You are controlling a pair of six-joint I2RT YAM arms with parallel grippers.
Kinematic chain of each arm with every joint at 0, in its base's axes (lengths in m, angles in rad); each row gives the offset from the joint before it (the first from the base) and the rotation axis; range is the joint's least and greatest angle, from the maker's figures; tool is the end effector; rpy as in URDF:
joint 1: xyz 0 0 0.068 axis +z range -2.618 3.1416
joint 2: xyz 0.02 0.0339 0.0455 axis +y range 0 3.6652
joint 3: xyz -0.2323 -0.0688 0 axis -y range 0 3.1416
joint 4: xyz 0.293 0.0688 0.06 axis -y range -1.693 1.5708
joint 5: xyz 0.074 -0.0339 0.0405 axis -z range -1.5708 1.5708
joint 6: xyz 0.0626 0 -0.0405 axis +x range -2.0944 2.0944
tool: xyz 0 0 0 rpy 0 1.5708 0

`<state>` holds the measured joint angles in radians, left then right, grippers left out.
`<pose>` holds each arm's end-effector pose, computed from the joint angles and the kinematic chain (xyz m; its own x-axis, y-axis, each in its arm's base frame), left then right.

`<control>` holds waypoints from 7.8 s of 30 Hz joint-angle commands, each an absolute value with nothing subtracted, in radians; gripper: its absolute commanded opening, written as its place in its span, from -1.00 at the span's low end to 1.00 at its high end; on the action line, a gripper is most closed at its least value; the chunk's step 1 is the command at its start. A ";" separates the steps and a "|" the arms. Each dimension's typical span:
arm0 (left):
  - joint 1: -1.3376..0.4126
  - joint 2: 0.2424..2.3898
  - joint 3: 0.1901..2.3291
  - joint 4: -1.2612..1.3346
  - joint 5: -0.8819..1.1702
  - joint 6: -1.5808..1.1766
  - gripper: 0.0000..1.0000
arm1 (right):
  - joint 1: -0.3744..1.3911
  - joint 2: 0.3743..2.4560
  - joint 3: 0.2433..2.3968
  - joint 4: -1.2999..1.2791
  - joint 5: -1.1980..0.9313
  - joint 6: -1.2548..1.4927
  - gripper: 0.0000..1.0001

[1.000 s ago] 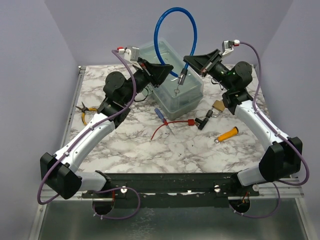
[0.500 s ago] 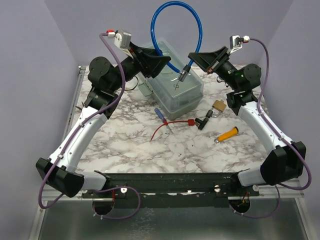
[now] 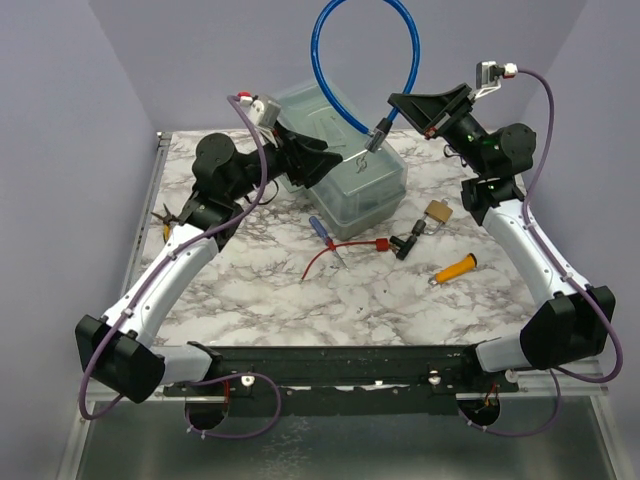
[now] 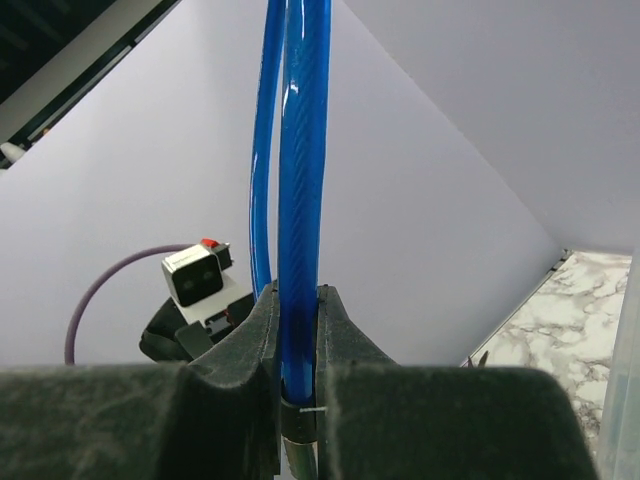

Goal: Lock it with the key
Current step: Lock the lock, then place the lock at the center of the board, then move the lock to the center of the board.

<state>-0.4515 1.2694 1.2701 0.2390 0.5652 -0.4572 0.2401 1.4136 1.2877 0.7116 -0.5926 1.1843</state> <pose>0.3158 -0.1904 0.4257 -0.1776 -0.3282 -0.9278 0.8450 0.4324 -0.3147 0.3674 0.1259 0.4353 -0.3990 0.6933 -0.6001 -0.7421 0.1402 0.6555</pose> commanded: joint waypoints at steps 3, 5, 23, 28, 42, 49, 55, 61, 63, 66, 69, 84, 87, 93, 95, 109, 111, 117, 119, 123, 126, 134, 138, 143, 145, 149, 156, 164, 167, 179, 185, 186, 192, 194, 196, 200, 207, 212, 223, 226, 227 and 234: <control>-0.504 1.266 1.270 0.277 0.629 -0.335 0.14 | 0.234 1.414 1.319 0.769 -0.573 1.184 -0.99; -0.523 1.288 1.294 0.279 0.640 -0.323 0.12 | 0.235 1.415 1.321 0.769 -0.573 1.186 -0.99; -0.541 1.403 1.380 0.312 0.655 -0.475 0.01 | 0.235 1.414 1.330 0.774 -0.584 1.190 -0.99; -0.539 1.421 1.376 0.338 0.695 -0.534 -0.13 | 0.234 1.414 1.334 0.772 -0.586 1.191 -0.99; -0.531 1.449 1.367 0.423 0.782 -0.675 -0.50 | 0.235 1.413 1.336 0.772 -0.589 1.194 -0.99; -0.517 1.466 1.369 0.471 0.836 -0.752 -0.86 | 0.235 1.409 1.336 0.778 -0.590 1.198 -0.99; -0.491 1.489 1.369 0.527 0.851 -0.851 -1.00 | 0.235 1.408 1.335 0.790 -0.595 1.203 -0.99; -0.486 1.526 1.384 0.611 0.914 -0.976 -1.00 | 0.235 1.407 1.331 0.803 -0.607 1.207 -0.99; -0.486 1.537 1.389 0.625 0.932 -1.008 -1.00 | 0.235 1.406 1.331 0.807 -0.609 1.207 -0.99; -0.486 1.542 1.383 0.639 0.949 -1.022 -1.00 | 0.233 1.410 1.341 0.805 -0.609 1.202 -0.99; -0.486 1.531 1.347 0.643 0.965 -1.007 -1.00 | 0.224 1.420 1.364 0.808 -0.609 1.200 -1.00; -0.489 1.481 1.210 0.655 1.010 -0.995 -1.00 | 0.190 1.440 1.400 0.819 -0.619 1.197 -0.99; -0.489 1.472 1.202 0.655 1.012 -0.987 -1.00 | 0.189 1.439 1.398 0.818 -0.620 1.194 -0.99; -0.464 1.450 1.180 0.655 1.011 -0.967 -1.00 | 0.190 1.432 1.386 0.814 -0.631 1.182 -0.99; -0.428 1.431 1.170 0.653 0.999 -0.966 -1.00 | 0.190 1.426 1.376 0.811 -0.636 1.176 -1.00; 0.063 1.228 1.238 0.275 0.734 -0.756 -1.00 | 0.366 1.501 1.373 0.735 -0.670 1.014 -0.99; 0.161 1.189 1.245 0.202 0.623 -0.749 -1.00 | 0.421 1.536 1.409 0.652 -0.646 0.946 -0.99; 0.271 1.077 1.265 -0.047 0.330 -0.642 -1.00 | 0.588 1.669 1.536 0.477 -0.495 0.750 -0.99; 0.298 1.062 1.271 -0.110 0.267 -0.622 -1.00 | 0.631 1.733 1.598 0.427 -0.454 0.693 -0.99; 0.359 1.057 1.271 -0.175 0.240 -0.646 -1.00 | 0.698 1.879 1.746 0.335 -0.387 0.623 -0.99; 0.389 1.056 1.258 -0.175 0.229 -0.697 -1.00 | 0.736 1.979 1.838 0.298 -0.329 0.570 -0.99; 0.409 1.085 1.297 -0.178 0.196 -0.692 -1.00 | 0.769 2.245 1.991 0.355 -0.200 0.452 -0.99; 0.408 1.088 1.284 -0.176 0.196 -0.703 -1.00 | 0.775 2.390 2.123 0.384 -0.191 0.385 -0.99; 0.410 1.089 1.276 -0.176 0.203 -0.702 -1.00 | 0.777 2.530 2.257 0.402 -0.177 0.351 -0.99; 0.409 1.090 1.274 -0.178 0.213 -0.701 -1.00 | 0.779 2.568 2.282 0.412 -0.163 0.332 -0.99; 0.410 1.091 1.267 -0.178 0.228 -0.703 -1.00 | 0.779 2.623 2.292 0.449 -0.136 0.312 -0.99; 0.410 1.091 1.252 -0.177 0.239 -0.700 -1.00 | 0.785 2.670 2.318 0.481 -0.149 0.313 -0.98; 0.410 1.092 1.244 -0.176 0.244 -0.700 -1.00 | 0.793 2.689 2.349 0.485 -0.127 0.311 -0.53; 0.410 1.097 1.247 -0.178 0.250 -0.693 -1.00 | 0.793 2.687 2.364 0.494 -0.125 0.303 -0.12; 0.410 1.202 1.283 -0.181 0.333 -0.582 -1.00 | 0.793 2.549 2.308 0.563 -0.241 0.259 0.08; 0.405 1.375 1.351 -0.187 0.448 -0.464 -1.00 | 0.793 2.383 2.162 0.595 -0.364 0.260 0.20; 0.399 1.416 1.372 -0.192 0.460 -0.440 -1.00 | 0.793 2.347 2.119 0.606 -0.391 0.259 0.22; 0.306 1.649 1.514 -0.234 0.414 -0.208 -1.00 | 0.793 2.121 1.883 0.625 -0.497 0.225 0.38; 0.264 1.742 1.585 -0.268 0.376 -0.130 -1.00 | 0.792 2.039 1.807 0.608 -0.508 0.206 0.43; 0.223 1.837 1.661 -0.307 0.321 -0.057 -1.00 | 0.791 1.968 1.741 0.580 -0.518 0.188 0.49; 0.168 2.012 1.806 -0.339 0.251 0.027 -1.00 | 0.782 1.830 1.610 0.508 -0.552 0.164 0.64; 0.098 2.235 2.006 -0.384 0.180 0.110 -1.00 | 0.747 1.631 1.438 0.363 -0.510 0.152 0.83; 0.066 2.316 2.046 -0.423 0.120 0.155 -1.00 | 0.697 1.535 1.351 0.310 -0.477 0.182 0.89; 0.022 2.306 1.883 -0.460 0.058 0.256 -1.00 | 0.542 1.461 1.307 0.258 -0.470 0.243 0.96; 0.017 2.294 1.816 -0.460 0.052 0.296 -1.00 | 0.516 1.446 1.304 0.260 -0.469 0.246 0.96; 0.016 2.291 1.798 -0.460 0.045 0.310 -1.00 | 0.509 1.442 1.304 0.260 -0.469 0.248 0.96; 0.012 2.206 1.635 -0.472 0.064 0.401 -1.00 | 0.482 1.408 1.293 0.236 -0.476 0.256 0.97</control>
